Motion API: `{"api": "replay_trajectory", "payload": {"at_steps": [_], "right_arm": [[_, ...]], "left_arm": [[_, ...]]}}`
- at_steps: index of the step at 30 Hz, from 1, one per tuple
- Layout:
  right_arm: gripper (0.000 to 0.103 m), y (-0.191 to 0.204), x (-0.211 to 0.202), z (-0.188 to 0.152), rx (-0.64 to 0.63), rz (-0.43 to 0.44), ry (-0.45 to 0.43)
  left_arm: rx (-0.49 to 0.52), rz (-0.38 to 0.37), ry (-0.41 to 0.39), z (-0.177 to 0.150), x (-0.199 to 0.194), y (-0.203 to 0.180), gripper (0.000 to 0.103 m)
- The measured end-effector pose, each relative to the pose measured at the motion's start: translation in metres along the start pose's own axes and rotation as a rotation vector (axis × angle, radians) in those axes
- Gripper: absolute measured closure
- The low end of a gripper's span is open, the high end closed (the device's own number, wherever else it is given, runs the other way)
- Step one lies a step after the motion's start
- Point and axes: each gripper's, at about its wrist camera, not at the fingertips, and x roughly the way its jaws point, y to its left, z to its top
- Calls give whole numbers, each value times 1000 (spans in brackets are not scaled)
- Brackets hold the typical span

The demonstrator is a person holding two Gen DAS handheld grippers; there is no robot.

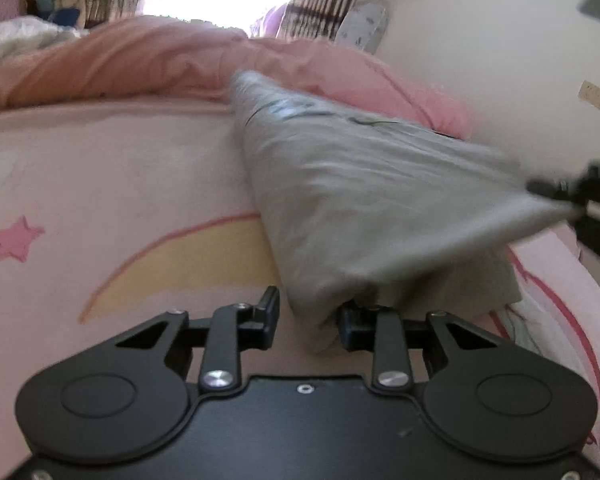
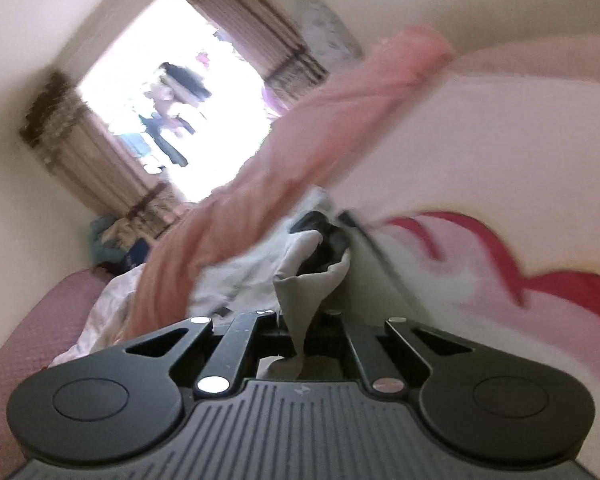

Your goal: Fold large clothes

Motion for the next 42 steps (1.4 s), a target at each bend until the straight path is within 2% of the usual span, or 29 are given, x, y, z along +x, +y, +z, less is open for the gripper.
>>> {"api": "replay_trajectory", "payload": {"at_steps": [3,5,9,11,15,16,18,20,23,24,27,29,33,34,36,39,41,42], "right_arm": [[102,-44,21,-20,83,-71,79],[102,-63,30,-34,130,-62,98],[100,-63,30,-39,106,-54,94],[95,-58,27,-39,78,-56,104],[66,-47,-2,-24,-1,-97,81],[65,-42,-9,-22,-27,-119,56],[65,-29,-27,-16,-96,-138,-6],[65,-16,-38,-16,-149,-106,-38],[67,10,-37,-22,-252,-65,-31],[70,17,-34,-25,-286,-66,-21],[73,20,-15,-32,-323,-96,34],[73,16,-3,-36,-325,-135,70],[99,-7,14,-46,-319,-181,116],[101,-12,15,-47,-308,-180,116],[103,-20,16,-47,-278,-161,117],[103,-22,15,-47,-279,-147,121],[103,-19,17,-46,-296,-154,129],[98,-16,17,-44,-301,-160,137]], "left_arm": [[8,42,16,-4,10,1,62],[-25,21,25,-5,10,10,60],[-18,9,32,-4,10,13,61],[-10,11,43,-2,9,12,61],[52,31,66,-2,-19,11,60],[76,59,54,-2,-31,9,64],[91,79,19,4,-48,7,65],[56,20,-29,18,-60,3,65],[54,-89,-78,36,-59,-15,65],[69,-110,-90,39,-55,-24,65],[88,-162,-54,42,-31,-39,65],[88,-145,-3,37,-11,-40,65],[69,-159,-4,24,5,-27,66],[56,-158,10,22,9,-23,70],[32,-149,35,15,22,-12,77],[56,-119,11,6,31,-7,92],[22,-130,21,10,34,-2,94],[-4,-144,37,14,33,1,94]]}}
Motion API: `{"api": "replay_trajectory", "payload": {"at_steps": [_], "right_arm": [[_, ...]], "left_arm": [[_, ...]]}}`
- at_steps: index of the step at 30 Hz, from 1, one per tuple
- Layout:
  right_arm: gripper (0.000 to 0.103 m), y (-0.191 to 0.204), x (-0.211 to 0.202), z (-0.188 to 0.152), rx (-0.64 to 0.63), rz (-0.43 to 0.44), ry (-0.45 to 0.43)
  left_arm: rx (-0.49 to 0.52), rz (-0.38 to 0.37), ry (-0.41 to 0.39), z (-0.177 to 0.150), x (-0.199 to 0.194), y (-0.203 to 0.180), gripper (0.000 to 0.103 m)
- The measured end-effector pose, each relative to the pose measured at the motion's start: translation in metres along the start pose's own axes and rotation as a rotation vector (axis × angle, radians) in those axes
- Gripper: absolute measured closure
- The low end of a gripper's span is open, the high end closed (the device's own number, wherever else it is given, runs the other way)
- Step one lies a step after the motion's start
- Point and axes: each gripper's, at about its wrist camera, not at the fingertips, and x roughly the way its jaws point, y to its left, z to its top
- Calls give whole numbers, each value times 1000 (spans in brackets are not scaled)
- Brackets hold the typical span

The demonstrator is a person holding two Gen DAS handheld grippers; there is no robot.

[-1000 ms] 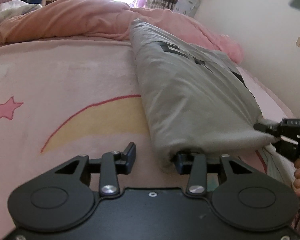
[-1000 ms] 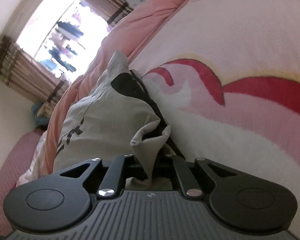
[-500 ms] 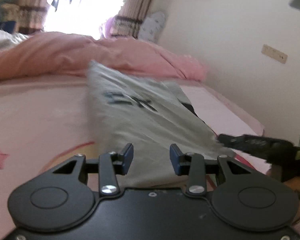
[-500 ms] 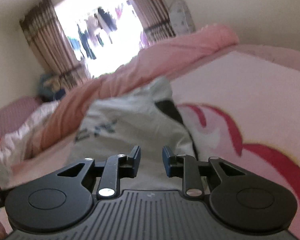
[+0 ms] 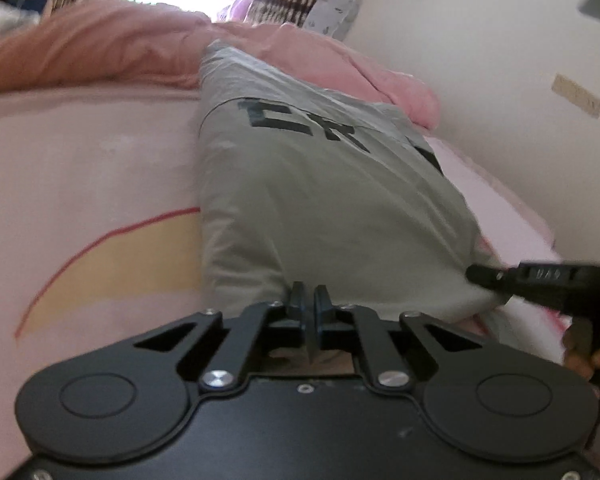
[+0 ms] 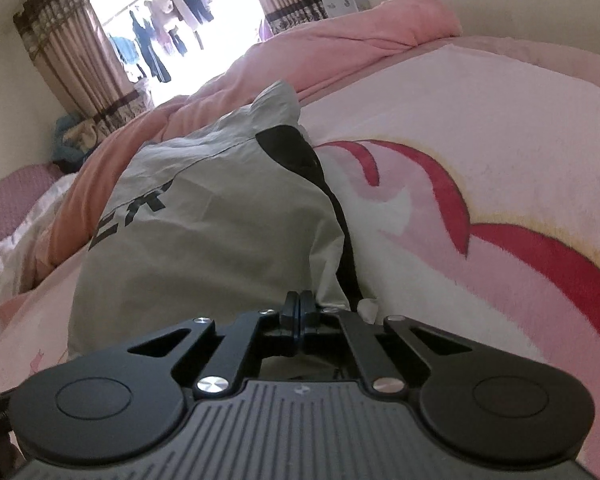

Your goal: Fold large clothes

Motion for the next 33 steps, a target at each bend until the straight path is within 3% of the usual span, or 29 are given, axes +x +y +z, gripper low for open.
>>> {"api": "replay_trajectory", "payload": {"at_steps": [2,4,5,6,7,10,15,17,19,22,27,30,33], "right_arm": [[86,7,0,11,-14,13,26],[72,12,-5,29,-20,45,-9],[67,16,-6,41,-34,51,-45],[60,19,-6,54,-50,46,-77],[56,23,-2,68,-70,34,-102],[55,28,29,112,-87,10,-136],[55,33,89,148,-74,25,-99],[56,33,111,151,-59,10,-62],[57,29,133,149,-46,-23,-15],[56,14,158,142,20,-5,34],[55,3,158,142,90,42,40],[56,8,145,152,61,58,-16],[56,9,148,163,55,66,-19]], "left_arm": [[-22,-31,35,11,-8,1,91],[11,-50,30,29,-15,-6,63],[42,-37,9,40,-18,-11,54],[81,-6,-25,52,-19,-16,38],[128,30,-68,65,-19,-21,34],[182,74,-124,105,1,-20,34],[109,55,-86,154,70,4,34],[61,69,-41,158,95,15,34],[67,121,-42,155,107,24,34],[95,140,-35,147,117,26,33],[68,125,-29,158,119,32,32],[-5,155,-66,173,111,44,27],[-89,187,-26,186,125,63,25]]}}
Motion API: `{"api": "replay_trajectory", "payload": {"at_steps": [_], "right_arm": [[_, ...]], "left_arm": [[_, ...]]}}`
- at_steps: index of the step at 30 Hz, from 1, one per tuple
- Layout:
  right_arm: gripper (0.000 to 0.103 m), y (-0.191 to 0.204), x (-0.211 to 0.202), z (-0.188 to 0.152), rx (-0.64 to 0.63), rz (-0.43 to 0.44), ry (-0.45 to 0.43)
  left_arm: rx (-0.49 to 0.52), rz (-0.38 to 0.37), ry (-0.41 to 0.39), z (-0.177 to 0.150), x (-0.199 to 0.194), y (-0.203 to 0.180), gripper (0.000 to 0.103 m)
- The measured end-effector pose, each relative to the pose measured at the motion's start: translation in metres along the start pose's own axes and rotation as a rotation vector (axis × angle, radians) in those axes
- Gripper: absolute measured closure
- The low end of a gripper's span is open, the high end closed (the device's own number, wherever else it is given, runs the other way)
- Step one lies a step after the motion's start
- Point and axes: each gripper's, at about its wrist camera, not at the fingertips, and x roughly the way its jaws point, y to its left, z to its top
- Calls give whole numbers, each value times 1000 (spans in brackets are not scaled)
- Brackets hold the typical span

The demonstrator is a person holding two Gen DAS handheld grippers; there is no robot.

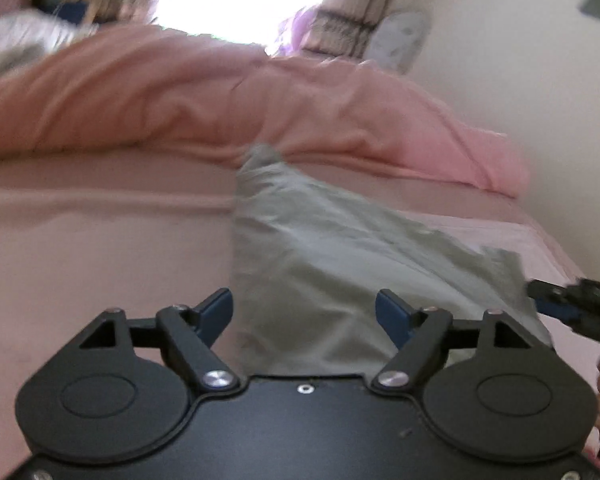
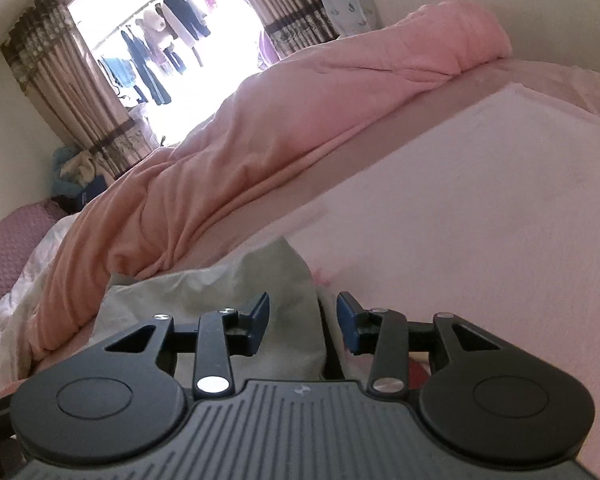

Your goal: Fold large clothes

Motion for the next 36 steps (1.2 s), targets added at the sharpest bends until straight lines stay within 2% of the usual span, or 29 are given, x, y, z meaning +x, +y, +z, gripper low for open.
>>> {"api": "replay_trajectory", "payload": {"at_steps": [2,3,5,6,7,9,10,12,14,17,18,19,20,21,23,25,28,31,34,36], "right_arm": [[56,-1,9,4,5,14,23],[60,0,13,5,4,15,36],[74,4,18,4,-13,19,49],[94,6,20,3,-25,16,54],[100,9,18,2,-37,12,36],[102,14,8,4,-50,31,-19],[102,17,3,6,-58,29,-44],[102,18,5,10,-53,1,-50],[102,16,25,7,-60,-55,11],[100,7,44,-4,-46,-95,70],[96,7,43,-4,-42,-91,75],[91,7,38,-2,-37,-94,75],[75,8,28,0,-32,-100,63],[70,8,15,2,-33,-90,56],[69,9,-21,-5,-53,-36,53],[63,6,-62,-22,-70,2,39],[58,-7,-119,-62,-60,26,32],[58,-25,-155,-97,20,40,38],[55,-41,-174,-128,113,58,59],[55,-42,-171,-135,138,57,82]], "left_arm": [[-72,-12,41,5,16,10,25],[-102,-41,52,6,22,13,24],[-130,-57,47,9,30,17,22],[-144,-63,45,10,33,18,29],[-154,-61,34,11,32,19,46],[-157,-67,11,14,28,21,61],[-152,-83,0,16,27,22,64],[-114,-76,0,16,31,21,64],[-96,-46,13,13,38,19,60],[-78,-22,34,8,50,22,49],[-87,-11,38,8,49,25,42],[-94,-1,43,8,45,25,39],[-99,-3,49,9,39,26,39],[-88,-10,53,9,27,25,41],[-39,-11,37,3,1,23,41],[15,0,40,-11,-30,20,42],[60,-32,58,-45,-77,18,42],[52,-82,68,-87,-120,16,40],[63,-128,69,-131,-154,9,40],[73,-132,58,-156,-168,3,40]]}}
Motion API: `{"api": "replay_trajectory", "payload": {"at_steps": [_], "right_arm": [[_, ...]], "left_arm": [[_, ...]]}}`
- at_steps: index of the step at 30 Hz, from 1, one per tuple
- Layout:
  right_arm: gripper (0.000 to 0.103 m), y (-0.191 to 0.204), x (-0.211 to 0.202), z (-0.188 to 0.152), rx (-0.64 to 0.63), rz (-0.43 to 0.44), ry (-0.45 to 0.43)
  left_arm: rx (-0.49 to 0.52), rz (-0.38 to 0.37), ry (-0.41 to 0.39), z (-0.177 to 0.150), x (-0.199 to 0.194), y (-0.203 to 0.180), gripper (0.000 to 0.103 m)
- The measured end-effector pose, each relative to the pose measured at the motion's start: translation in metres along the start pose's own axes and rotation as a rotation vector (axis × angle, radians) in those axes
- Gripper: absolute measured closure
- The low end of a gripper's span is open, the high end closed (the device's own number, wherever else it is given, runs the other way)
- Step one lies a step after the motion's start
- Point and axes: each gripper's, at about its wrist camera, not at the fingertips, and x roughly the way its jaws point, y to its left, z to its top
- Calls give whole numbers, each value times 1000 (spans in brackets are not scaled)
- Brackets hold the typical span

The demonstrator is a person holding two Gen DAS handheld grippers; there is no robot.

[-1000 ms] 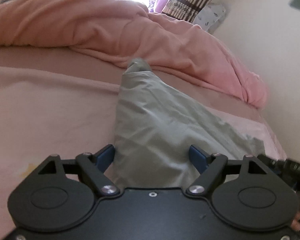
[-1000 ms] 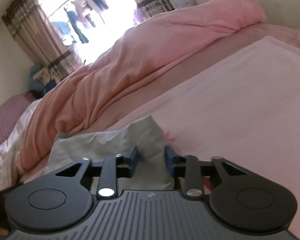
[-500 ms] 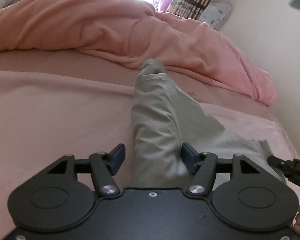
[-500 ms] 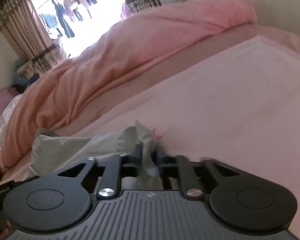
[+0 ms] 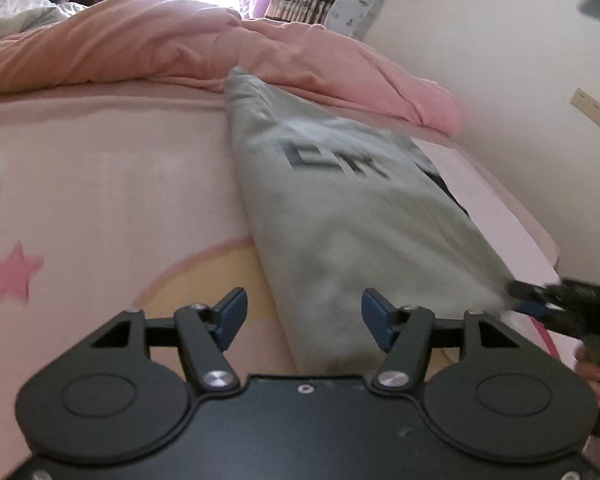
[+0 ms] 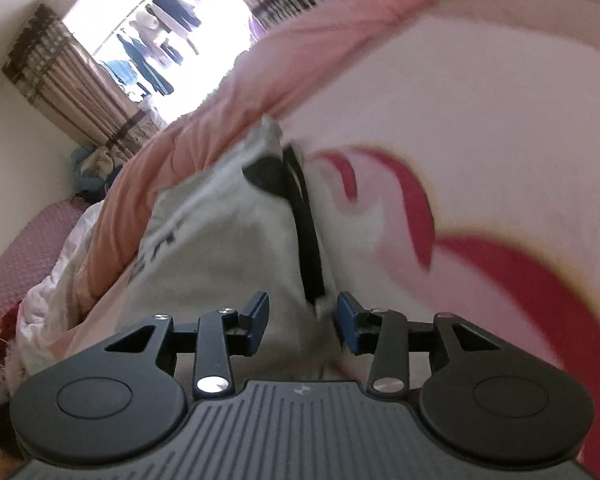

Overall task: Fold large clothes
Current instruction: 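Fold the lifted end over the jacket with both grippers, then open both grippers and release the folded jacket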

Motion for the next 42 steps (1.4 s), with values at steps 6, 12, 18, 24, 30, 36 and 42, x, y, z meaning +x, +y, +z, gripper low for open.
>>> {"api": "replay_trajectory", "payload": {"at_steps": [6,12,18,24,30,36,42], "right_arm": [[55,20,7,-11,-17,-31,-23],[95,30,15,-13,-17,-73,-30],[100,29,-8,-12,14,26,-86],[100,3,30,-34,3,-25,-36],[89,18,18,-29,-82,-69,-21],[73,57,-22,-19,-227,-128,-171],[73,86,7,-19,-316,-92,-108]], "left_arm": [[78,62,-24,-28,7,-24,39],[175,179,-35,-33,24,-42,85],[14,140,-50,-26,14,-15,85],[23,166,-65,-44,29,-5,66],[1,159,-2,-34,21,-3,67],[-19,149,-92,-17,-27,-17,69],[4,0,-118,2,-4,-40,65]]}}
